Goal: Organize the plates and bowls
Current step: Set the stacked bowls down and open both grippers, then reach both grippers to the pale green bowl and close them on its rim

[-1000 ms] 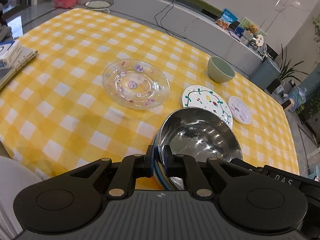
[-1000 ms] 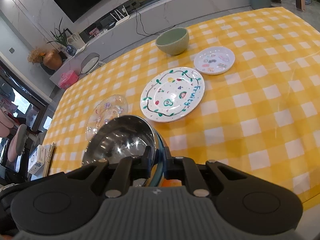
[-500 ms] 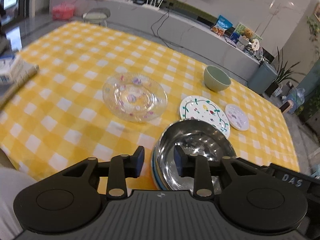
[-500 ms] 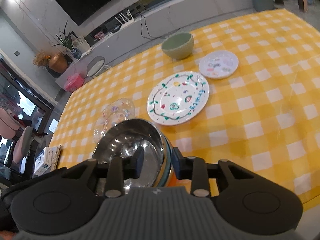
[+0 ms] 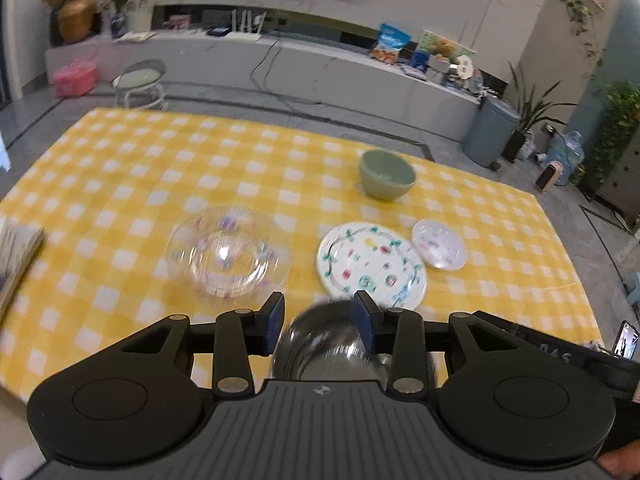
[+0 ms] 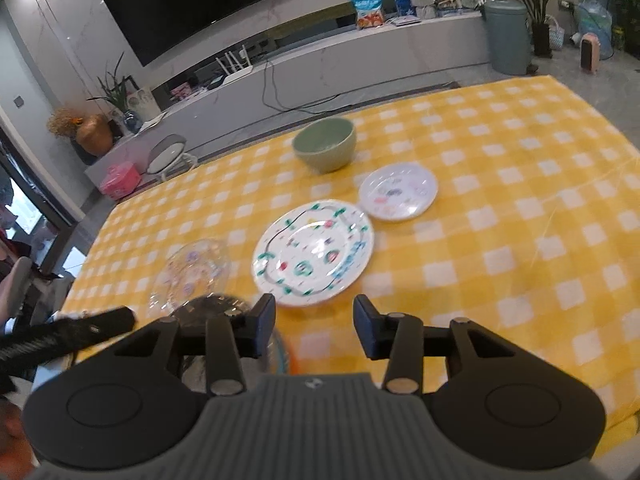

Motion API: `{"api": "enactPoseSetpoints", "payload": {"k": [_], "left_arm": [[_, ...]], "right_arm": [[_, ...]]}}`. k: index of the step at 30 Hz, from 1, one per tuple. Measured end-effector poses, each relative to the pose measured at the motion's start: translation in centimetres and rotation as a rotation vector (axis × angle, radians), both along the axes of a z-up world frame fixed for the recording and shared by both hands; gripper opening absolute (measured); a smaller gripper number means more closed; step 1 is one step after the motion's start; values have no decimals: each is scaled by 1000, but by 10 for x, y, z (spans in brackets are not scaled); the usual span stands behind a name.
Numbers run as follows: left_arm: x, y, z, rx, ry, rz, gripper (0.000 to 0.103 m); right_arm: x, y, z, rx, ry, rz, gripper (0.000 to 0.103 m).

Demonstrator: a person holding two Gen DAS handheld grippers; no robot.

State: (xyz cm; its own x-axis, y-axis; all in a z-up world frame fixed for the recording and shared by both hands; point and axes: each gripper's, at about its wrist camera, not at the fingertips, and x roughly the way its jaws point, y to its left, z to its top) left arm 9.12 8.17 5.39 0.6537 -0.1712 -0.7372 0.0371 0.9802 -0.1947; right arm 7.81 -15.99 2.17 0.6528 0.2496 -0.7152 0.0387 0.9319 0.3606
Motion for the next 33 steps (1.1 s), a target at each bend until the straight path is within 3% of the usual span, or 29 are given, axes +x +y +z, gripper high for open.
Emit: {"api": "enactPoseSetpoints", "payload": {"k": [11,15,22,33], "left_arm": [[67,-26,9,-4,4,-129,55],[99,-36,3,3,14,-158,63],[157,-49,-21,-17,-9,-186,64],[250,-58,-56,-39,20,-191,64]], "right_arm": [[64,-17,5,-107,-52,-28,48],[95,-20,3,-111,-49,-30,49],[153,-21,-9,-134,-22,-22,50],[237,-41,-29,-46,60,-58,49]]}}
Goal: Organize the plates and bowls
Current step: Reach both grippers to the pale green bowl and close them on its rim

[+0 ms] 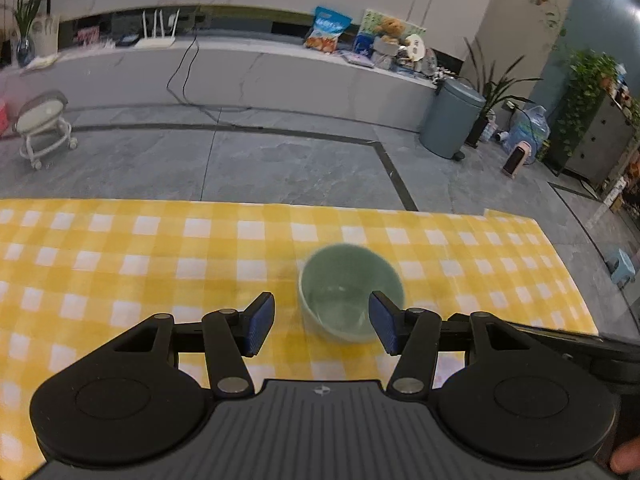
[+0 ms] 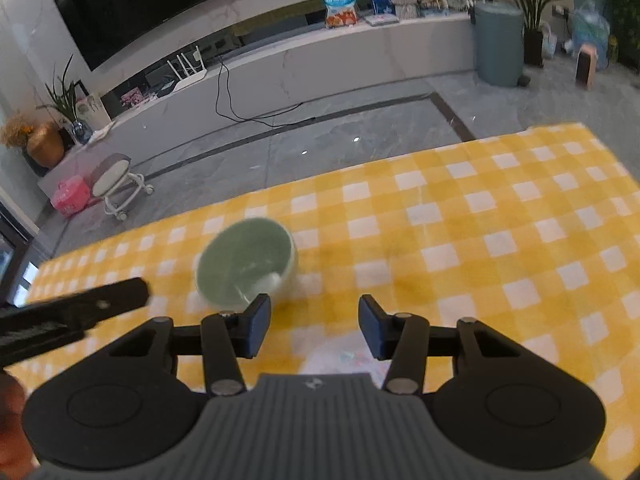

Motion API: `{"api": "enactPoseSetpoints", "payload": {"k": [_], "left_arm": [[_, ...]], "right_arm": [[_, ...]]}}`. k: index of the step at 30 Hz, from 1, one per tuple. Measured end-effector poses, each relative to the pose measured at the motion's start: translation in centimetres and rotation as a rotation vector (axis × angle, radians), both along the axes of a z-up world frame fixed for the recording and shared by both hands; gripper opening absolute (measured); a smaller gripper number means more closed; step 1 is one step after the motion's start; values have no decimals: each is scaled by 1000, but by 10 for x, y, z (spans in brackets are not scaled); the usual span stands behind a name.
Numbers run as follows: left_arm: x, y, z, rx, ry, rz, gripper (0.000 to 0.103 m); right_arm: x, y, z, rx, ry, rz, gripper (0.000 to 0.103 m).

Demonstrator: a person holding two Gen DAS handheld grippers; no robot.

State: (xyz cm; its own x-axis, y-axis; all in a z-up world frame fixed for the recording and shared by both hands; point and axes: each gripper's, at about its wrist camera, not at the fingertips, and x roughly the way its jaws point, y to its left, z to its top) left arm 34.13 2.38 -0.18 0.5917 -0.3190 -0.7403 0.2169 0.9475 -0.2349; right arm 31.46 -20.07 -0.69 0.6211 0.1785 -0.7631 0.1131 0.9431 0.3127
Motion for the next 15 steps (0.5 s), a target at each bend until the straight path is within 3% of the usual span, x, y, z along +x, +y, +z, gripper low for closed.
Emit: {"api": "enactPoseSetpoints", "payload": {"k": [3,10,15], "left_arm": [[20,1,-13,-2,46,22,62],[40,0,-40,0,98,23,54],[45,-3,-52,17,129,15,43]], "right_arm": [[22,7,-2,30,8,13,48],[56,35,-21,-44,68,36,33],[70,41,-39,-63,115,45,23]]}}
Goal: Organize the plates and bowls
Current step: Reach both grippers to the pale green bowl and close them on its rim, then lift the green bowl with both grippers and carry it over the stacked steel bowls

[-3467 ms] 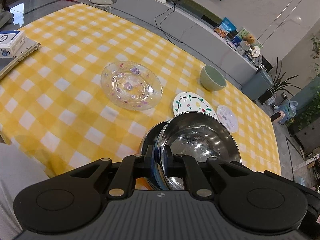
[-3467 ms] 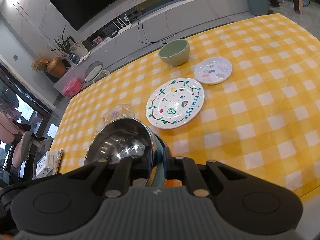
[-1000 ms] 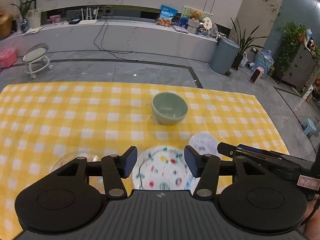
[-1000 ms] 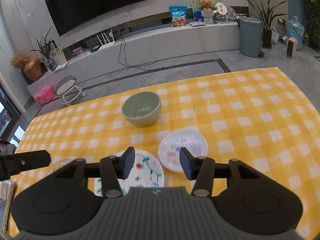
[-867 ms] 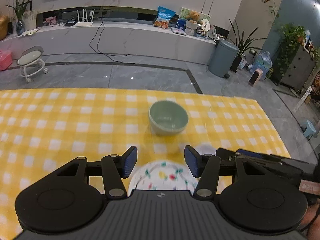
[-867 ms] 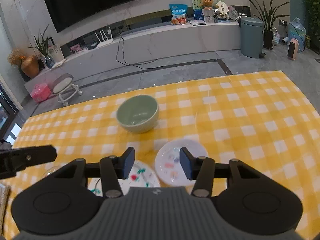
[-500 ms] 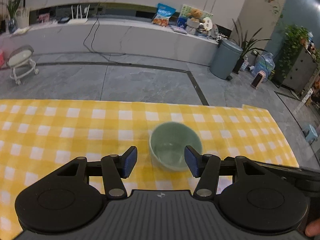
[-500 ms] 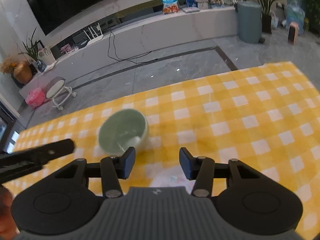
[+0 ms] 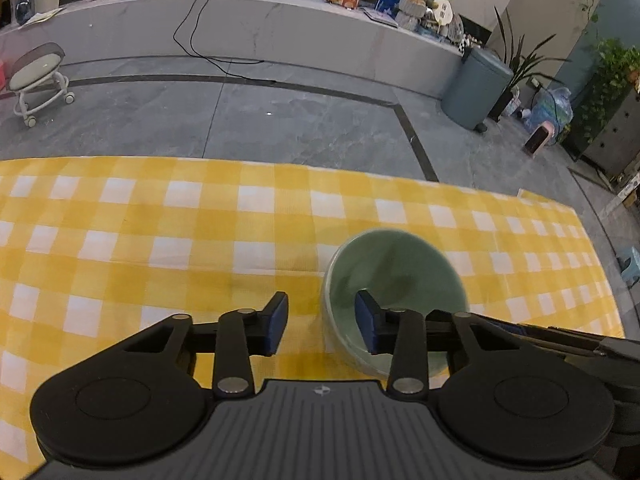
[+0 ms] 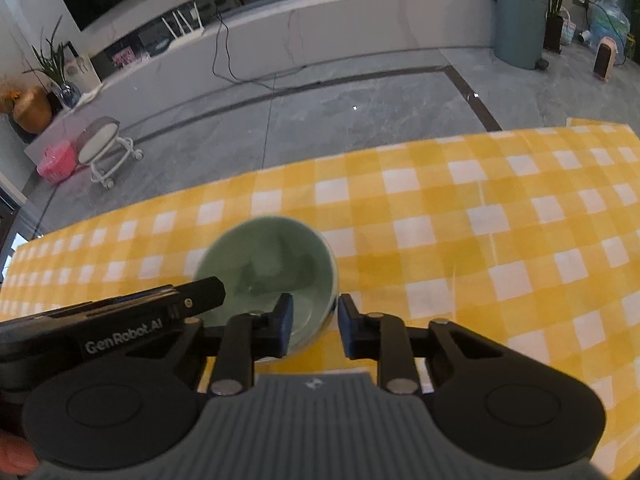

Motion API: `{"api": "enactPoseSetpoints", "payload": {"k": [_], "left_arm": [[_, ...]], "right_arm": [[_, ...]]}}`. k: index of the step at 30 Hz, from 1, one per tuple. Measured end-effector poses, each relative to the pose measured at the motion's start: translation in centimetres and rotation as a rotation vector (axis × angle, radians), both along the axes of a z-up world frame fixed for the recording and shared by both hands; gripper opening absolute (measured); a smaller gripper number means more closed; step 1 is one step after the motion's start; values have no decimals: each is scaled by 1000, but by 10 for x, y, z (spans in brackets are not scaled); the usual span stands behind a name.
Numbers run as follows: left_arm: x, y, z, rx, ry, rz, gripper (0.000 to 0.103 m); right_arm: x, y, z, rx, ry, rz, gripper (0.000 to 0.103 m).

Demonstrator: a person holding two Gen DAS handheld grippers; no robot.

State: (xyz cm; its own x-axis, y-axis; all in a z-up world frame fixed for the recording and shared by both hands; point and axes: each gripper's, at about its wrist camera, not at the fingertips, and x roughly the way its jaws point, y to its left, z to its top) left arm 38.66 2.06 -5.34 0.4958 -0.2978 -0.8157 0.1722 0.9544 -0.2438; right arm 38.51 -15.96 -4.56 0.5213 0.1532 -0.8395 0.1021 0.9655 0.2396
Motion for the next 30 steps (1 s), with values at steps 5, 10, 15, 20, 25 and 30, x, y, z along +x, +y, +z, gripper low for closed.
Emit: {"api": "enactPoseSetpoints", "payload": {"k": [5,10,15,20,25,30], "left_arm": [[5,-2,-6,-4,20,3,33],[6,-6,-11,-12,28,-7,22],[5,-10,-10,3,18,-5,15],[1,-11,-8,20,23,6,10],[-8,-4,1,1,26,17,8],[-24,1,20,-1,14,22,8]], "right_arm": [[6,2,-11,-5,17,-9,20],[7,0,-16,5,27,-14,16],[9,-2,-18,13,22,-19,14],[9,-6,-18,44,37,-47,11],[0,-4,-9,48,25,-36,9],[-13,-2,7,44,2,-23,8]]}}
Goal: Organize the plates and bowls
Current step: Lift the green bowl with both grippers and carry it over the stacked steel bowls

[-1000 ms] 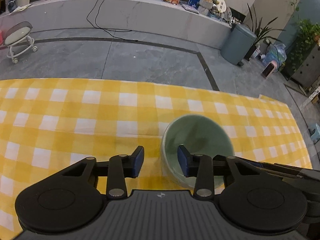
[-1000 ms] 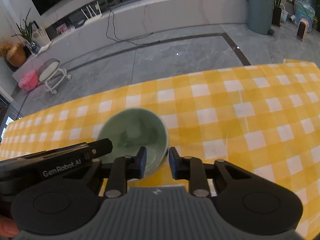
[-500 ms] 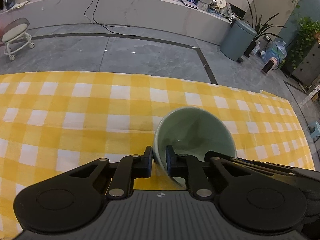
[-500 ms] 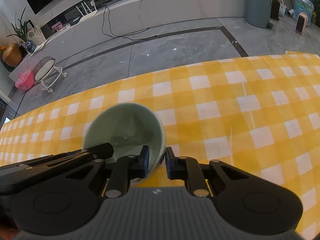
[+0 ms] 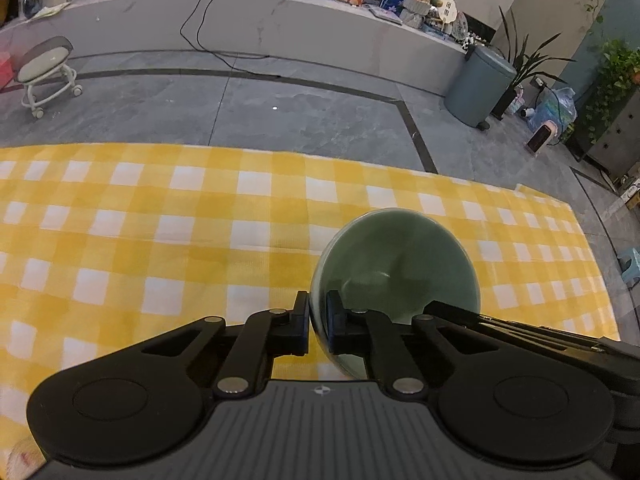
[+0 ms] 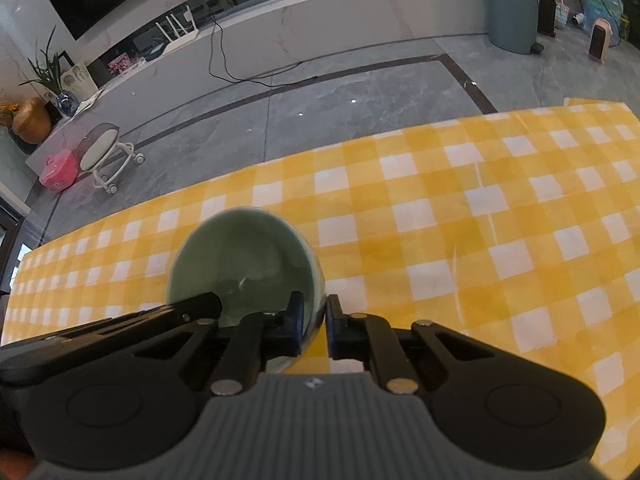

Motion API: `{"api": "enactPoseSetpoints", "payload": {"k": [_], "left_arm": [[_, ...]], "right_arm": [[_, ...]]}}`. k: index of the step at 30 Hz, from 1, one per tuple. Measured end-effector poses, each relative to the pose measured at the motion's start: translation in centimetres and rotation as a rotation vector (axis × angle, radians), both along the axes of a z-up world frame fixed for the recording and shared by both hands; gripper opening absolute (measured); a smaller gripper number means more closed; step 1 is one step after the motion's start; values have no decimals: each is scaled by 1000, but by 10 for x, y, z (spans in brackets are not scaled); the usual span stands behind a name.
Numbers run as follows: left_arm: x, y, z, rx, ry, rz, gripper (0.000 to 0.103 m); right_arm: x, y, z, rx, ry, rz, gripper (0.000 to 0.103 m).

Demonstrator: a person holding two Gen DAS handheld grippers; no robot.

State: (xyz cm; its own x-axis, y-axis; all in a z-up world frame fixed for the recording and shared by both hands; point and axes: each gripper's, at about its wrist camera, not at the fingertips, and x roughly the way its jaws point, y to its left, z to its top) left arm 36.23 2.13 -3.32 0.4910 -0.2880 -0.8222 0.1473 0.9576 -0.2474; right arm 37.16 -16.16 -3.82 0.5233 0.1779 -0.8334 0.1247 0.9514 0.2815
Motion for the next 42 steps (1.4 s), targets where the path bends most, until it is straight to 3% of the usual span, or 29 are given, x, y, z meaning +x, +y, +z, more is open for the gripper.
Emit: {"api": "enactPoseSetpoints", "payload": {"k": [11,18,24,34,42], "left_arm": [[-65,9,57,27,10,29,7],[-128,14,89,82,15,66,7],[-179,26,103,76,39,82,7],[-241,48,94,59,101,94,8],[-257,63,67,32,187,106,8]], "right_arm": [[-68,8,55,33,-32,33,8],[-131,21,88,60,-38,100,8],[-190,26,105,99,-19,144,9],[-265,44,104,104,32,209,9],[-282,57,76,88,104,254,8]]}}
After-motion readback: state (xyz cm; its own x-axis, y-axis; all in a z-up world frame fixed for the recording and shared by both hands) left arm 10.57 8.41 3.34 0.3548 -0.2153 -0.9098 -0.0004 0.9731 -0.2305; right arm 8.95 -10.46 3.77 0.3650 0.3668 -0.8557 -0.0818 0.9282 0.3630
